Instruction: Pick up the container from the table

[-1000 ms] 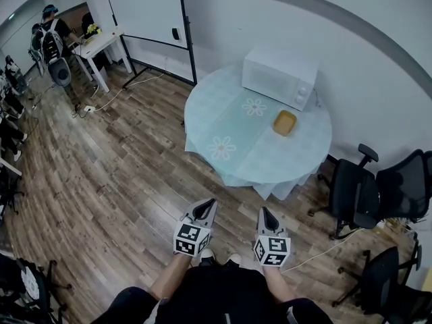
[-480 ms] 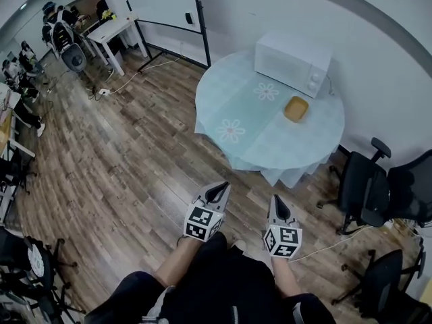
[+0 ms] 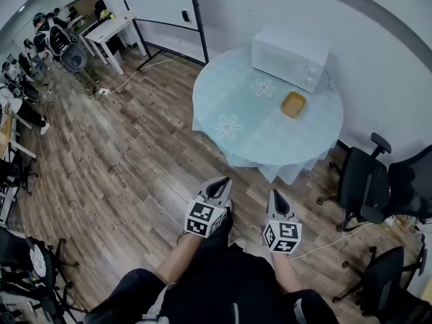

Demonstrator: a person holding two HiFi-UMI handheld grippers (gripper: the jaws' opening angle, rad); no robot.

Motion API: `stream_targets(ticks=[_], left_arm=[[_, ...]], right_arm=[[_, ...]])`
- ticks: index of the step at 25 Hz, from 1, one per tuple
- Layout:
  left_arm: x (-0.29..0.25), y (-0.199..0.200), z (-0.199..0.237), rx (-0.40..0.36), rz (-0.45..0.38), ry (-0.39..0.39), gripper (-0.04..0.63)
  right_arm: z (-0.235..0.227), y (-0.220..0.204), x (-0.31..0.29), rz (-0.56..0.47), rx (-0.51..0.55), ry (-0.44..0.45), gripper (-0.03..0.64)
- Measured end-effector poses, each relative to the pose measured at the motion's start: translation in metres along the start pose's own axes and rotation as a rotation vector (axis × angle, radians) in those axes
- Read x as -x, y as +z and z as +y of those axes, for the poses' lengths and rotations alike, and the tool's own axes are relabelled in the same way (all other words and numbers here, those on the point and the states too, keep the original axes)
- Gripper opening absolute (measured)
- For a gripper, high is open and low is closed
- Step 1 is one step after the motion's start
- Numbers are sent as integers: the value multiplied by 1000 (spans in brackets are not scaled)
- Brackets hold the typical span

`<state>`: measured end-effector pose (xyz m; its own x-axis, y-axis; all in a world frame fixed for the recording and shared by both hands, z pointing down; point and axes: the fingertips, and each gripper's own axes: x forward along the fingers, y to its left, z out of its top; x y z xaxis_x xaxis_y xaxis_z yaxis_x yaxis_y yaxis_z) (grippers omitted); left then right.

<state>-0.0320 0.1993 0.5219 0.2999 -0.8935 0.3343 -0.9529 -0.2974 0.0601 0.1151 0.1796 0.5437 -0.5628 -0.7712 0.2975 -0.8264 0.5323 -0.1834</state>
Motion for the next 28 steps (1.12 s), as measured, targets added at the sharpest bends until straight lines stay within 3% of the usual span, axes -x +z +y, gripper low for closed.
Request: stream_targets(ticks=[12,28], left_arm=[[-52,8,18,14,-3,-41,26],[-155,45,95,27,10,-121,26]], right_arm=[[-19,8,-42,15,4,-24,25],[-44,53,-158,36,5,-87,26]])
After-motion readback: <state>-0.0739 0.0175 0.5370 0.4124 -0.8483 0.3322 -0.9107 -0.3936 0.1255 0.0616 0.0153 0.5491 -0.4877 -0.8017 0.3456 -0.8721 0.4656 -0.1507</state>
